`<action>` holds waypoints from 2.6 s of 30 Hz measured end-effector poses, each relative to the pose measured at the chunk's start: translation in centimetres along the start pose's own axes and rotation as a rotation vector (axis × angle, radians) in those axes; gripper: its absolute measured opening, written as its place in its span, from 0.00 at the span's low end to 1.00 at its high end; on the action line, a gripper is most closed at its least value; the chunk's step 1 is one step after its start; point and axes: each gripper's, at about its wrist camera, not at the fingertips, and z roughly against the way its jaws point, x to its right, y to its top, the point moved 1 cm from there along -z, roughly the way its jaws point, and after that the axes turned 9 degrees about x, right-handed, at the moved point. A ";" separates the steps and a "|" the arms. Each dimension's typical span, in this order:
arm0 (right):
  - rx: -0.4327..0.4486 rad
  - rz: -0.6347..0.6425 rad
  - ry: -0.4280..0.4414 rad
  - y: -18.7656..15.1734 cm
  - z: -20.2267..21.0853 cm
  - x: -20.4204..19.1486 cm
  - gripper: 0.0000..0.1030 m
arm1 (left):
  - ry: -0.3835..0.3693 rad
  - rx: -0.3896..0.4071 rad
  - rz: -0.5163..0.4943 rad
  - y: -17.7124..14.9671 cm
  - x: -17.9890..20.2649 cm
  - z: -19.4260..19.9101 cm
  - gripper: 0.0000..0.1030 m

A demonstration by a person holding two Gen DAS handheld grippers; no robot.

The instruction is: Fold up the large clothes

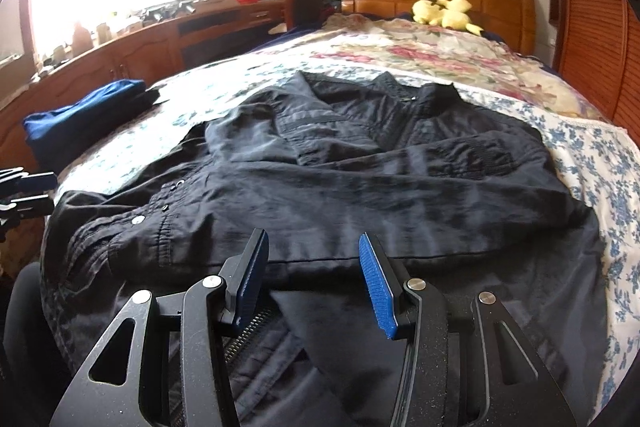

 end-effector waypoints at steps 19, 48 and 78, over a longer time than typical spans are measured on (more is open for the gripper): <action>-0.074 0.017 -0.100 -1.5 2.4 0.0 0.47 | 0.016 0.050 -0.007 0.3 -1.3 2.5 0.47; -0.150 -0.164 -0.375 -9.4 18.6 10.5 0.58 | 0.019 0.003 0.007 -1.7 -1.2 2.3 0.47; -0.164 -0.201 -0.269 -10.3 17.5 9.8 0.17 | -0.018 -0.080 0.008 -4.6 -0.1 -0.4 0.47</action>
